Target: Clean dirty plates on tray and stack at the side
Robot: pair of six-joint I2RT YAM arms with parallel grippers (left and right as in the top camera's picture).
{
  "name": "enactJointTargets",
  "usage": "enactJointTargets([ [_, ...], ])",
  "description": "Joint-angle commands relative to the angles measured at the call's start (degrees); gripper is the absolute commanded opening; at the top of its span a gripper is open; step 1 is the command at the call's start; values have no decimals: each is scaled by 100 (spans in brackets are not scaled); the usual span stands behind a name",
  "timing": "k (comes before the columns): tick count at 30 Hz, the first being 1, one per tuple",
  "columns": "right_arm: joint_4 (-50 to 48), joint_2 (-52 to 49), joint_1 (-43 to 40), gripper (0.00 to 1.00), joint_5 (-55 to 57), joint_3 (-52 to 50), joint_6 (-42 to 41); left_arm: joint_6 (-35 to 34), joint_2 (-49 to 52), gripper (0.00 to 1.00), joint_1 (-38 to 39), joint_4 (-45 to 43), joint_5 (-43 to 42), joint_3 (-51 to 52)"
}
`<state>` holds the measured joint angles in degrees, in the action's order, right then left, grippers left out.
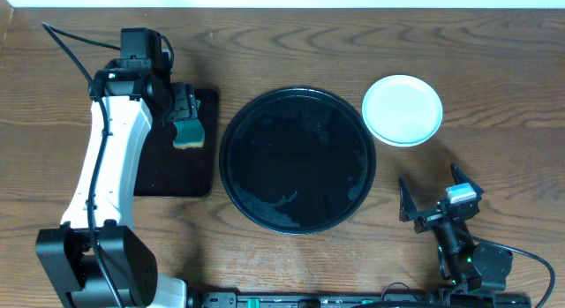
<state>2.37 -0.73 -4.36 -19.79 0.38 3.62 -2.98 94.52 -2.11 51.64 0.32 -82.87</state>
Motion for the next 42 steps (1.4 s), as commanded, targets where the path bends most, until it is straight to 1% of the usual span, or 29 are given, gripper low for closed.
enactJointTargets([
  [1,22,24,44,99,-61,-7,9,-26,24,80,-9,13,11,26],
  [11,24,24,44,99,-63,-7,9,-26,24,80,-9,15,13,26],
  [12,24,24,44,99,-63,-7,9,37,24,80,-9,11,59,26],
  [14,24,24,44,99,-63,-7,9,332,-33,80,-13,9,448,26],
  [15,24,24,44,99,-63,-7,9,337,-87,80,-11,42,533,26],
  [17,24,24,44,99,-63,-7,9,267,-308,80,-7,144,481,48],
  [20,24,24,44,99,-63,-7,9,205,-883,80,-7,-365,55,363],
  [24,24,24,44,99,-63,-7,9,201,-1906,80,-7,-1993,-435,1394],
  [26,24,24,44,99,-63,-7,9,164,-2599,80,-7,-2927,-533,2225],
  [30,24,24,44,99,-63,-7,9,166,-3866,80,-9,-4234,-527,3735],
  [34,24,24,44,99,-63,-7,9,166,-5250,80,-13,-4957,-527,5198],
  [38,24,24,44,99,-63,-7,9,166,-6557,81,-13,-5281,-527,6417],
  [42,24,24,44,99,-63,-7,9,173,-7560,80,-22,-5766,-520,7423],
])
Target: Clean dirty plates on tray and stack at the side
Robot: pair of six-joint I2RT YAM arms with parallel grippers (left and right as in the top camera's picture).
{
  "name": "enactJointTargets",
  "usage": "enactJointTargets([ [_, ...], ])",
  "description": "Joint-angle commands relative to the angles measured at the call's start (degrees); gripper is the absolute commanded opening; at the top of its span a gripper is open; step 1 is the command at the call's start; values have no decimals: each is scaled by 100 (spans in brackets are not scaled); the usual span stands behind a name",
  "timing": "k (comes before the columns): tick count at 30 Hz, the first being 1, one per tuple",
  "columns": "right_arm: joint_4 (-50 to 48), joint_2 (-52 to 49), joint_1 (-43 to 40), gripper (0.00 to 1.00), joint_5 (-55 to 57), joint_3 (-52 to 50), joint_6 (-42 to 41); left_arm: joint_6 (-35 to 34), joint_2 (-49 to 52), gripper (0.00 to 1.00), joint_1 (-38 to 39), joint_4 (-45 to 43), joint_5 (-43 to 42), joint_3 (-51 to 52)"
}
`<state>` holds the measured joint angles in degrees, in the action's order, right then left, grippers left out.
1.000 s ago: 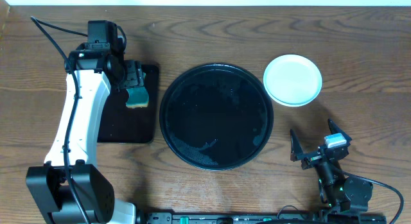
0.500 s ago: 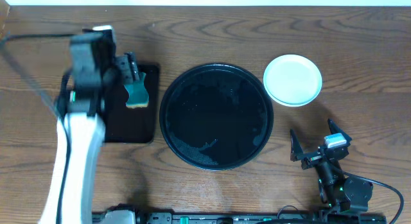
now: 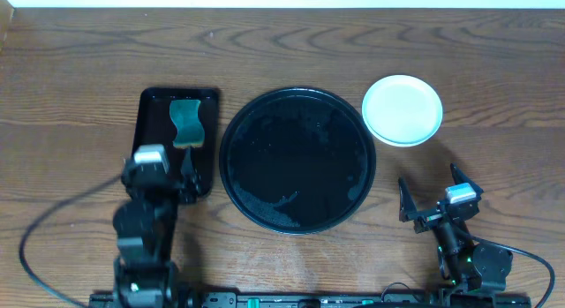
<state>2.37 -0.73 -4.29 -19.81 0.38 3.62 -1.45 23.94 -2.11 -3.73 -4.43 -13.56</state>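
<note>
One white plate lies on the table at the back right, beside the round black tray; no plate is on that tray, only wet smears on its floor. A green sponge lies free on the far half of the small black rectangular tray. My left gripper hovers open over the near end of that small tray, well short of the sponge. Near the front right edge my right gripper stands open with nothing between its fingers, a little in front of the plate.
The left arm is folded back at the front left with its cable looping over the table. The right arm's base sits at the front right corner.
The left arm has drawn back from the far end of the small tray to its near end. The sponge it was at now lies free. The right arm, plate and round tray are unchanged.
</note>
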Motion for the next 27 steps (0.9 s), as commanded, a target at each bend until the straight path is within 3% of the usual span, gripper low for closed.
enactJointTargets([
  [1,24,24,37,99,-61,-7,9,17,-715,80,-37,-354,-48,723],
  [4,24,24,37,99,-61,-7,9,17,-1226,80,-101,-501,-50,1270],
  [11,24,24,37,99,-61,-7,9,59,-1757,80,-149,669,-31,1333],
  [15,24,24,37,99,-61,-7,9,57,-2378,80,-149,741,-9,1331],
  [27,24,24,37,99,-61,-7,9,57,-2100,80,-146,756,-9,1325],
])
